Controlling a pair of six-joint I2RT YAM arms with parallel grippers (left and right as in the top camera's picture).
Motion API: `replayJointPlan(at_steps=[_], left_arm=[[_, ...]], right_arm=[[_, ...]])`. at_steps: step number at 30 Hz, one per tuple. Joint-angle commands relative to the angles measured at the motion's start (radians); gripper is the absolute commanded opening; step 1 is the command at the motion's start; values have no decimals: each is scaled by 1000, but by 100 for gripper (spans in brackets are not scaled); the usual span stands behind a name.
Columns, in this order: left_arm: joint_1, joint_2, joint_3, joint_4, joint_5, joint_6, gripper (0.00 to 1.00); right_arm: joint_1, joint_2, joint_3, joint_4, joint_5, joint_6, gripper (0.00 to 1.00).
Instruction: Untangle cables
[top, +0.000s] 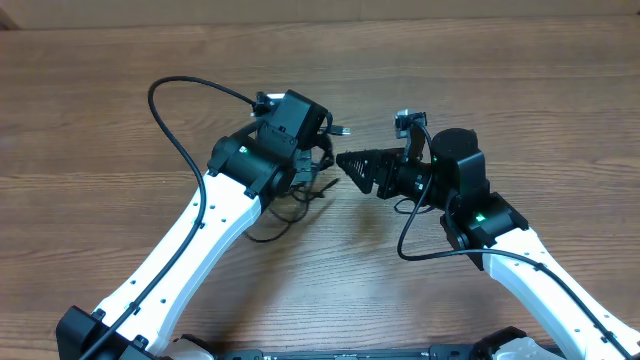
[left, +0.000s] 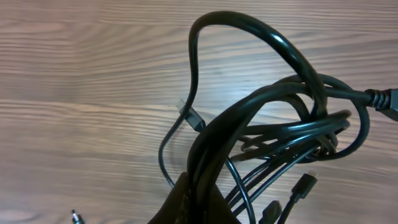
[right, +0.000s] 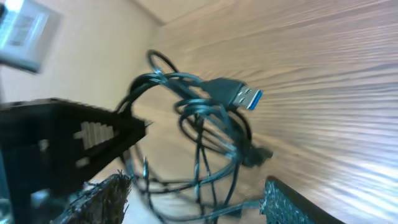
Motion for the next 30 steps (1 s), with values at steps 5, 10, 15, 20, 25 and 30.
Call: replayJointPlan(at_steps=[5, 10, 15, 20, 25, 30], left_arm=[[3, -2, 9, 42, 202, -39, 4], [3, -2, 9, 33, 259, -39, 4], [2, -2, 9, 35, 279, -39, 4], [-7, -2, 9, 40, 285, -74, 4], [-19, -2, 9, 54, 285, -84, 4], [-42, -2, 9, 67, 293, -84, 4]], right_arm=[[-2, -8, 12, -49, 183, -195, 66], [-2, -6, 11, -46, 303, -198, 26], [-2, -4, 11, -47, 318, -217, 27], [-2, -3, 11, -47, 309, -217, 38], [-2, 9, 11, -48, 291, -217, 47], [-2, 40, 11, -50, 266, -217, 48]])
